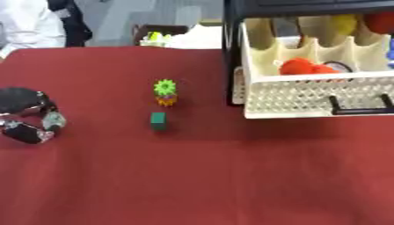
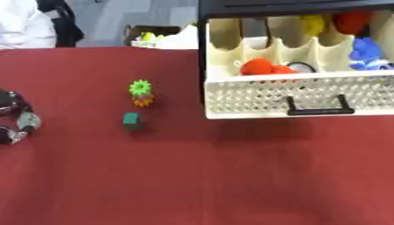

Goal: Pick up objects from table and place into drawer.

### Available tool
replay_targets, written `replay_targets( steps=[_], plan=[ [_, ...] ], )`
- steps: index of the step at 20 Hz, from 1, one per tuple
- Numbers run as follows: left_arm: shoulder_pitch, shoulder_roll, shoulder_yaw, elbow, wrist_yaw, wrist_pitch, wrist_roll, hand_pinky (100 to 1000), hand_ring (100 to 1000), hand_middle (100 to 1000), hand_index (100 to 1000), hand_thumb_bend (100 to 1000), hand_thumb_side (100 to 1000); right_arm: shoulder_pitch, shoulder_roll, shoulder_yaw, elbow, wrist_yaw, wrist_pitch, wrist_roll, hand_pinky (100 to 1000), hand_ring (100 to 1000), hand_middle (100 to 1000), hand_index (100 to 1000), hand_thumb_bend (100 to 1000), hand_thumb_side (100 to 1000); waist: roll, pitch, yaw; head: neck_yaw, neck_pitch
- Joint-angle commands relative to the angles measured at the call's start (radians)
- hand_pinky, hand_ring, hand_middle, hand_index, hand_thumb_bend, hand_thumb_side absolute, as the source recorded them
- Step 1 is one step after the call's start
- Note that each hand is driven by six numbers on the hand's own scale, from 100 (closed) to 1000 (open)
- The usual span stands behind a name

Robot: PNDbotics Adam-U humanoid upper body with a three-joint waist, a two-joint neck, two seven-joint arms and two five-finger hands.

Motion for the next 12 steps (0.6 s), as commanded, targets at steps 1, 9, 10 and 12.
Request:
replay_targets(
  steps=[1, 9, 10, 12],
  plan=[
    [-0.014, 0.021, 0.009, 0.003, 0.016, 0.001, 0.000, 529, 530, 459, 716, 100, 416, -0.006, -0.015, -0.014, -0.017, -0.007, 0.003, -0.003, 627, 696, 590, 772, 100, 1000, -0.003, -0.019, -0.001, 0.003, -0.010],
    [-0.017, 0.019, 0.008, 0.003, 0.050, 0.004, -0.008, 454, 476, 418, 691, 100, 338, -0.006, -0.013, -0.016, -0.017, -0.013, 0.005, -0.007, 627, 695, 590, 770, 100, 1000, -0.007, -0.023, 0.000, 0.004, -0.011],
    [-0.017, 0.019, 0.008, 0.002, 0.054, 0.005, -0.008, 451, 472, 413, 686, 100, 328, -0.006, -0.013, -0.016, -0.017, -0.014, 0.006, -0.008, 627, 695, 590, 770, 100, 1000, -0.007, -0.024, 0.000, 0.004, -0.011],
    [-0.018, 0.019, 0.008, 0.000, 0.063, 0.008, -0.005, 442, 467, 408, 681, 100, 301, -0.006, -0.012, -0.015, -0.017, -0.015, 0.008, -0.007, 627, 695, 589, 770, 100, 1000, -0.008, -0.025, 0.001, 0.003, -0.010]
  ],
)
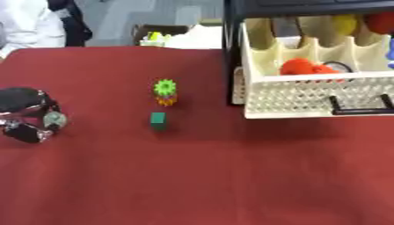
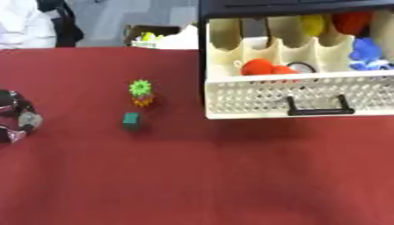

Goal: Pick up objects from table and place into drawer.

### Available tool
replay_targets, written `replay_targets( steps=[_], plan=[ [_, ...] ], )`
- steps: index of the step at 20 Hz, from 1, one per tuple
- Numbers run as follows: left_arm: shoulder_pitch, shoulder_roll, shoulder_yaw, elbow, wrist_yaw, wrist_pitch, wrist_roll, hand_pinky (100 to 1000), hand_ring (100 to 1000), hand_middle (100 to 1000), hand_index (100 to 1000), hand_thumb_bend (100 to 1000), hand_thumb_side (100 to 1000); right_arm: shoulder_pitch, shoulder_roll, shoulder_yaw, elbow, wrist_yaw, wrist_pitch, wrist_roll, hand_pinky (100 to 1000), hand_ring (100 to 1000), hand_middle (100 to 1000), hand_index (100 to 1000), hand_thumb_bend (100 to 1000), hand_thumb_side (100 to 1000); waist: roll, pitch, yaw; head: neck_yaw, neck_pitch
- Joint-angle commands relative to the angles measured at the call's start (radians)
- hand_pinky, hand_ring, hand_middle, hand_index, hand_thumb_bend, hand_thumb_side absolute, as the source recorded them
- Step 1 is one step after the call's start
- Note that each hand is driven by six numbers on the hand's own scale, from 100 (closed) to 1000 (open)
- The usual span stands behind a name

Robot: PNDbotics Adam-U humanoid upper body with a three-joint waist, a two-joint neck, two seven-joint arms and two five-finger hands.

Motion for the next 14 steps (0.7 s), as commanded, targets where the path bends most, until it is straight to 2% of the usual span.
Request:
replay_targets(
  steps=[1, 14],
  plan=[
    [-0.015, 0.021, 0.008, -0.005, 0.014, 0.005, 0.000, 442, 466, 408, 682, 100, 296, -0.006, -0.014, -0.012, -0.017, -0.007, 0.004, -0.002, 627, 695, 589, 769, 100, 1000, -0.004, -0.025, 0.001, 0.003, -0.009],
    [-0.024, 0.027, 0.012, -0.024, 0.076, 0.013, -0.016, 396, 428, 372, 636, 100, 286, -0.004, -0.014, -0.013, -0.017, -0.016, 0.017, -0.005, 626, 693, 590, 768, 100, 1000, -0.001, -0.039, 0.003, -0.001, -0.004]
  ],
)
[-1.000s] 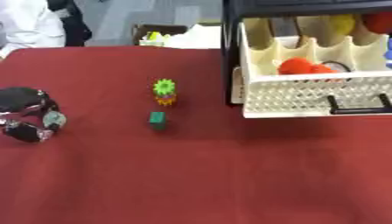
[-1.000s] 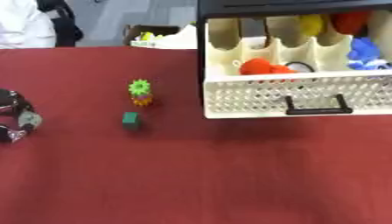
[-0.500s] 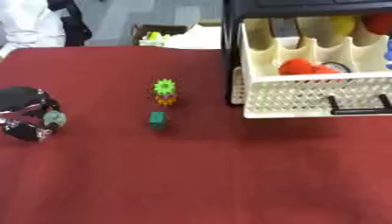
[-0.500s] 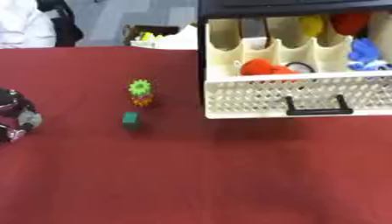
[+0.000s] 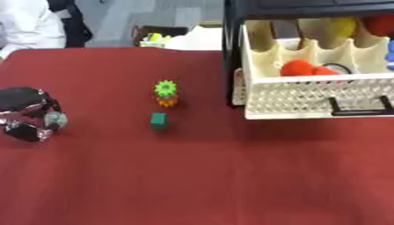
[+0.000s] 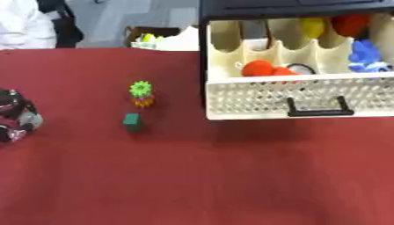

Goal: Pick up objects from table and place into drawer.

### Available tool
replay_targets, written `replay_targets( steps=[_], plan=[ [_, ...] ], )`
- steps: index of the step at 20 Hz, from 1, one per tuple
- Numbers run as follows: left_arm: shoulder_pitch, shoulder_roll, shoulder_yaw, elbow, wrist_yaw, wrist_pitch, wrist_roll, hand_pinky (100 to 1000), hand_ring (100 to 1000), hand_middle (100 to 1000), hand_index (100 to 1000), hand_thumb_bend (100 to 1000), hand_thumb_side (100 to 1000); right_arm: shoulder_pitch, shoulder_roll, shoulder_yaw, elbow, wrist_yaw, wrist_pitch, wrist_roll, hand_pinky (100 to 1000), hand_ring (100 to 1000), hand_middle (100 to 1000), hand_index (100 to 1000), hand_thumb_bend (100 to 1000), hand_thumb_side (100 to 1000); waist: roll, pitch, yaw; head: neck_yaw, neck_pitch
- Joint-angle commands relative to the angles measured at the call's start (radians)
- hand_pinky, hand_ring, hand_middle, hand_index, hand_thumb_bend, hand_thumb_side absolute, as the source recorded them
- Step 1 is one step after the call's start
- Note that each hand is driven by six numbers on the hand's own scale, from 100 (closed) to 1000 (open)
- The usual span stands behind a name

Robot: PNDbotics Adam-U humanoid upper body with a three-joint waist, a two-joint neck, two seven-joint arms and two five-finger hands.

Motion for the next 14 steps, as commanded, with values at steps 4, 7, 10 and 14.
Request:
replay_targets(
  steps=[4, 7, 10, 14],
  plan=[
    [-0.030, 0.030, 0.011, -0.040, 0.055, 0.003, -0.023, 388, 419, 364, 625, 100, 283, -0.002, -0.020, -0.014, -0.017, -0.011, 0.009, -0.002, 626, 693, 590, 768, 100, 1000, 0.001, -0.034, 0.002, -0.003, 0.000],
    [-0.036, 0.031, 0.009, -0.060, 0.079, 0.002, -0.035, 384, 414, 361, 620, 100, 281, -0.002, -0.022, -0.014, -0.017, -0.016, 0.012, -0.003, 626, 693, 591, 768, 100, 1000, 0.001, -0.041, 0.002, -0.006, 0.003],
    [-0.042, 0.032, 0.008, -0.084, 0.109, 0.005, -0.046, 375, 404, 353, 610, 100, 277, -0.002, -0.025, -0.014, -0.017, -0.023, 0.017, -0.004, 626, 694, 591, 769, 100, 1000, 0.003, -0.048, 0.003, -0.011, 0.007],
    [-0.047, 0.031, 0.008, -0.131, 0.159, 0.009, -0.056, 370, 399, 351, 605, 100, 272, -0.001, -0.027, -0.014, -0.017, -0.033, 0.023, -0.002, 625, 693, 591, 769, 100, 1000, 0.004, -0.058, 0.006, -0.022, 0.015]
  ],
)
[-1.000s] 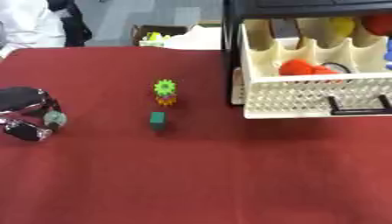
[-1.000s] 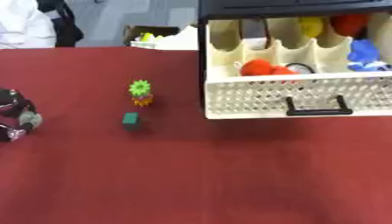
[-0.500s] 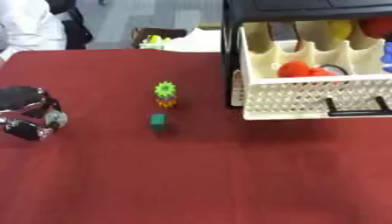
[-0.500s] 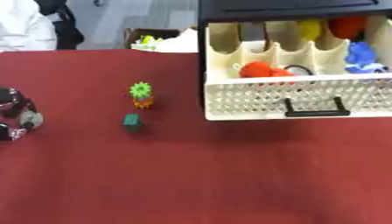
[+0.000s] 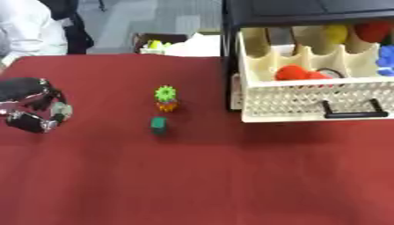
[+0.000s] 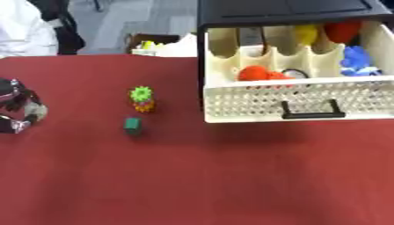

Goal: Pick up objects from table and place into drawer.

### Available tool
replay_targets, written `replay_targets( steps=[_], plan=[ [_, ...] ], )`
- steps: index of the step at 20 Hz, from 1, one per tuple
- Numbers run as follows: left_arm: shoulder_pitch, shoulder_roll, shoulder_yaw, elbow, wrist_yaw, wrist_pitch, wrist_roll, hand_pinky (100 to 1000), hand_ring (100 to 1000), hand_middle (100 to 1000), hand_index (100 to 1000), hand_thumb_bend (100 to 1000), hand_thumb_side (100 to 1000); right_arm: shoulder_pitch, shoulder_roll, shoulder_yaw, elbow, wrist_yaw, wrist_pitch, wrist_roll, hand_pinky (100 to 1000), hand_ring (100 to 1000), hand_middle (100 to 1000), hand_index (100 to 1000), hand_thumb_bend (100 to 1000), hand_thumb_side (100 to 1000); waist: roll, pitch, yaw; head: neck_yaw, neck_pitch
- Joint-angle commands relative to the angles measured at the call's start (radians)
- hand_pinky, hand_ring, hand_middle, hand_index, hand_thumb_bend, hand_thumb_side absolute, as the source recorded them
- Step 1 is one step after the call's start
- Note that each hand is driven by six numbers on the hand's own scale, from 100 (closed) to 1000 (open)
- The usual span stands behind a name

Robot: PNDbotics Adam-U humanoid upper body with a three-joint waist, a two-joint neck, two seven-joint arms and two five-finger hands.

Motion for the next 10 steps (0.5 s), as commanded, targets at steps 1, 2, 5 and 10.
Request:
replay_targets(
  steps=[1, 2, 5, 10],
  plan=[
    [-0.023, 0.031, 0.007, -0.056, 0.052, 0.002, -0.013, 369, 397, 350, 604, 100, 271, -0.003, -0.028, -0.013, -0.017, -0.015, 0.009, 0.000, 625, 693, 591, 769, 100, 1000, 0.000, -0.028, 0.003, -0.010, 0.008],
    [-0.026, 0.031, 0.005, -0.073, 0.070, 0.003, -0.019, 368, 396, 350, 603, 100, 271, -0.003, -0.029, -0.012, -0.017, -0.018, 0.011, 0.001, 625, 694, 591, 769, 100, 1000, 0.001, -0.030, 0.004, -0.014, 0.010],
    [-0.040, 0.027, -0.003, -0.127, 0.120, 0.007, -0.039, 367, 393, 348, 601, 100, 268, -0.008, -0.036, -0.010, -0.017, -0.029, 0.019, 0.003, 625, 694, 593, 769, 100, 1000, 0.002, -0.040, 0.008, -0.025, 0.019],
    [-0.070, 0.015, -0.014, -0.203, 0.187, 0.015, -0.068, 367, 390, 346, 598, 100, 263, -0.018, -0.053, -0.008, -0.017, -0.057, 0.035, 0.004, 625, 696, 594, 770, 100, 1000, 0.005, -0.060, 0.013, -0.046, 0.031]
  ],
)
